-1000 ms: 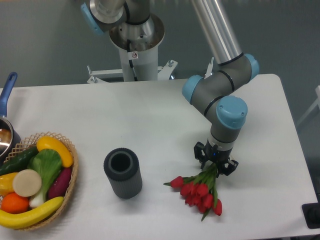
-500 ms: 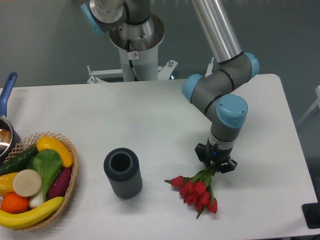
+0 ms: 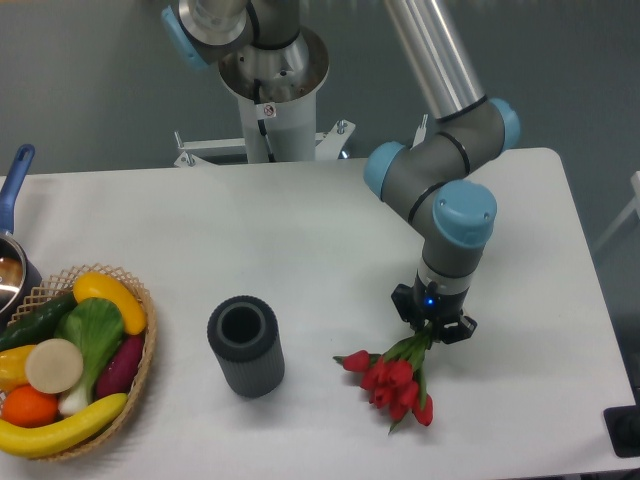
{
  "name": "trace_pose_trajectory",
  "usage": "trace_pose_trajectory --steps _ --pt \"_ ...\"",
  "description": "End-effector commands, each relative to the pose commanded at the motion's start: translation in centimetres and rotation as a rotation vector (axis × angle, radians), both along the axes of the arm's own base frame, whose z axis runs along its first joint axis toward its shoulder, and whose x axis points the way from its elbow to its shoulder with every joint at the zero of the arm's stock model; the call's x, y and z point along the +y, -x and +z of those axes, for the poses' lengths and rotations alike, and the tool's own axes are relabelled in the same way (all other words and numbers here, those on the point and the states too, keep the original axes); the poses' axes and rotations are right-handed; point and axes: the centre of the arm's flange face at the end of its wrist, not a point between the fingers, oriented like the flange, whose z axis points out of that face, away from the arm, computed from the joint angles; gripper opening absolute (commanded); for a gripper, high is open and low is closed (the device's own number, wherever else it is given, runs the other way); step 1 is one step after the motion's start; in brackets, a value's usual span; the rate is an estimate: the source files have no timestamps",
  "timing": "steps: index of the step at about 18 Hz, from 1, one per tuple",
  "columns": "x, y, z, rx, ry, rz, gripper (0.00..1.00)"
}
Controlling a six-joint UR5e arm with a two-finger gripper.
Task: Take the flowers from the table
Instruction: 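Lift the gripped tulip bunch up off the table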
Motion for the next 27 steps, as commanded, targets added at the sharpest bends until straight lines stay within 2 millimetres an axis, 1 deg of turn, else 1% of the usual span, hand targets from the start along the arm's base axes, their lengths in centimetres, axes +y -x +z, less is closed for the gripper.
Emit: trace_pose_trajectory --steps 1,2,4,6,7,9,10,11,14,16,17,19,21,23,27 --pt "0.3 -0.5 1.1 0.007 -0.019 -0.008 0.28" --pt "1.1 -1.4 2.2 0.009 -0.049 -0.025 0.28" --pt "1.5 -2.4 5.3 0.003 -0.138 -0.018 0.28" --pt "1.7 -3.1 8.2 -0.037 -0.262 0.006 0.28" --pt "1.8 -3.4 9.4 -0.053 -0.312 0.008 0.28" --pt "0.7 -3.1 11.1 -0.046 -0.351 0.020 0.28" --pt "0.6 -3.1 11.4 -0.042 -0.356 0.019 0.28" --pt "0.3 -3.6 13.4 -0.046 -0.412 0.017 0.28" --pt "0.2 -4.6 17.4 -0.125 -0.574 0.049 0.28" --pt "-0.2 -5.2 19.3 -0.152 -0.631 0.069 0.28" --pt "-0.7 -4.9 19.6 -0.161 -0.648 0.084 0.28" --pt "-1.1 -4.7 20.2 -0.218 -0.705 0.099 0.28" --pt "-2.2 -3.8 20.9 -0.279 -0.785 0.107 0.28" --pt "-2.9 -3.4 21.2 -0.326 -0.850 0.093 0.28" --pt "-3.1 -3.4 21.4 -0.352 -0.887 0.076 0.28"
